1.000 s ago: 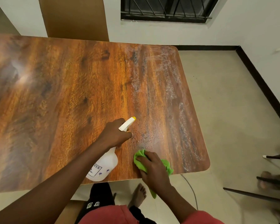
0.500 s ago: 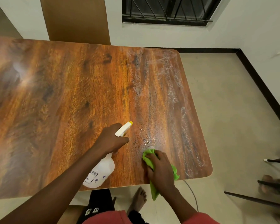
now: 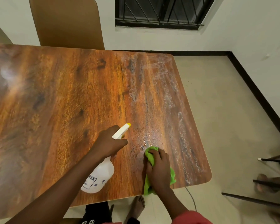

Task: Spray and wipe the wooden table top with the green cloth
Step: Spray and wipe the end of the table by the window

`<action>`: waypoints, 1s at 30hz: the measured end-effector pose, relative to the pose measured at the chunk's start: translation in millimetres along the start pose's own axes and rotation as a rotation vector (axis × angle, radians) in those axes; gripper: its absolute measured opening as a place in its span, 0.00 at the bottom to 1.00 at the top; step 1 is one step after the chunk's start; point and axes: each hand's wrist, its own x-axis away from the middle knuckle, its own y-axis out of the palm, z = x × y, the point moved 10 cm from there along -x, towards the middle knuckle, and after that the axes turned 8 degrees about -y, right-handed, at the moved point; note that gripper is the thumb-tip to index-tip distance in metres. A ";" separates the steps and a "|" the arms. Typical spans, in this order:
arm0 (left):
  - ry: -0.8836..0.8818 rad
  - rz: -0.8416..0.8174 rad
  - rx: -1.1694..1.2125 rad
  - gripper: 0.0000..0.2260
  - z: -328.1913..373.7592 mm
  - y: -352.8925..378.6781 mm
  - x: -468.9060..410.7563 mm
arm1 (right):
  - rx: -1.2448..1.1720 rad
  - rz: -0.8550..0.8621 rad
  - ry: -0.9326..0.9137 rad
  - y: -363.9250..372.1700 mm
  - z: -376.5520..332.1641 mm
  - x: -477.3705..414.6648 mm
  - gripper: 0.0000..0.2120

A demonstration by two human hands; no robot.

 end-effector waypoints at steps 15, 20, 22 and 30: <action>-0.003 0.031 0.013 0.11 2.9 -14.9 -17.3 | 0.110 -0.162 -0.306 35.0 -53.1 -18.2 0.25; -0.018 0.025 0.054 0.13 -3.0 -25.0 -17.6 | 0.051 -0.074 -0.020 18.7 -16.1 -55.2 0.28; -0.023 0.040 0.055 0.15 -3.3 -30.8 -17.6 | 0.030 -0.098 -0.075 33.9 -44.6 -57.1 0.27; -0.061 0.074 0.114 0.19 -6.7 -47.2 -21.6 | 0.076 -0.127 -0.234 34.2 -58.6 -39.8 0.27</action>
